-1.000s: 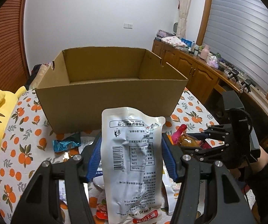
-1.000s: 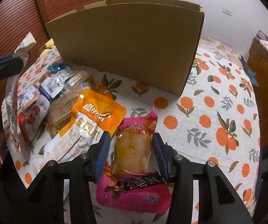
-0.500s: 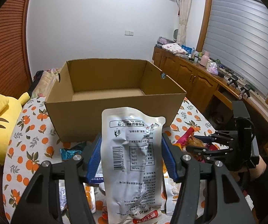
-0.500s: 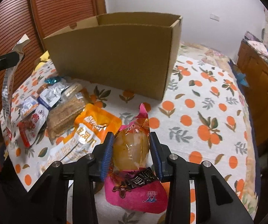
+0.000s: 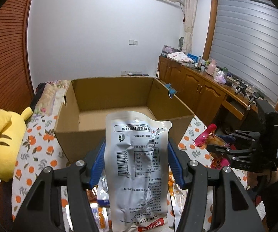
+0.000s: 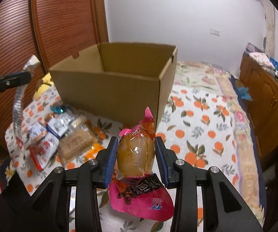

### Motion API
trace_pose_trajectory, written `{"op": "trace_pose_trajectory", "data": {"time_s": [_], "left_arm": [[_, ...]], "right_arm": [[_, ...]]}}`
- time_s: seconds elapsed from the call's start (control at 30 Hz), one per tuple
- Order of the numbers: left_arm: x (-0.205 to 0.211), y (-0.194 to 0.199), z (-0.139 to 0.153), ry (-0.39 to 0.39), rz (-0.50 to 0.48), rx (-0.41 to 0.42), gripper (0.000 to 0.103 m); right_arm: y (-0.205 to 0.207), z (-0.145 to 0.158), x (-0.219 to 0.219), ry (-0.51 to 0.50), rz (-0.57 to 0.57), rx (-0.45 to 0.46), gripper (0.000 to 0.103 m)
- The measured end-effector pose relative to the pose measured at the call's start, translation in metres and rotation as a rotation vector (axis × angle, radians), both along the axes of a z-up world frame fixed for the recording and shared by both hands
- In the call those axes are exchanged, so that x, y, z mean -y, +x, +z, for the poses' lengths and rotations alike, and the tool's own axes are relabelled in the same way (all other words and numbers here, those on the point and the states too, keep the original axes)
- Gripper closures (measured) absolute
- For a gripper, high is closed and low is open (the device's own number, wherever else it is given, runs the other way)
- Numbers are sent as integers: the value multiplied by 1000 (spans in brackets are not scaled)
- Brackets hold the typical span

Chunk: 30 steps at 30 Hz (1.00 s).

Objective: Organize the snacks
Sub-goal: 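Lift the white pack with the left tool while the right tool carries the egg pack to the box, then open the right tool over the box while the left tool drops the white pack in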

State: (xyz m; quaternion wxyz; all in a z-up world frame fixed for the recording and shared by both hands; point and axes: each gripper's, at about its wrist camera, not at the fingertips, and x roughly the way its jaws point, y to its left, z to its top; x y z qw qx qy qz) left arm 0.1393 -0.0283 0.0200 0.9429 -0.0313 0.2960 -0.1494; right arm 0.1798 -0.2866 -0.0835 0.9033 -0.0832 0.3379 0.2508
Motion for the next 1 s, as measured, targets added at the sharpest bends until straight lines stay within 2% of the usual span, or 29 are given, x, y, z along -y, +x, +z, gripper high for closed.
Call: {"op": "trace_pose_trajectory", "data": {"time_s": [0.37, 0.5, 0.73, 1.0], "left_arm": [[-20, 34, 41, -21, 2, 52, 45], [-23, 51, 57, 6, 8, 73, 44], [-26, 89, 64, 43, 23, 66, 44], [-27, 143, 54, 74, 37, 24, 44]], "right_arm": [[13, 61, -22, 39, 63, 115, 65], [28, 81, -36, 47, 92, 146, 65], [63, 90, -60, 52, 121, 158, 65], [111, 75, -78, 37, 129, 135, 65]]}}
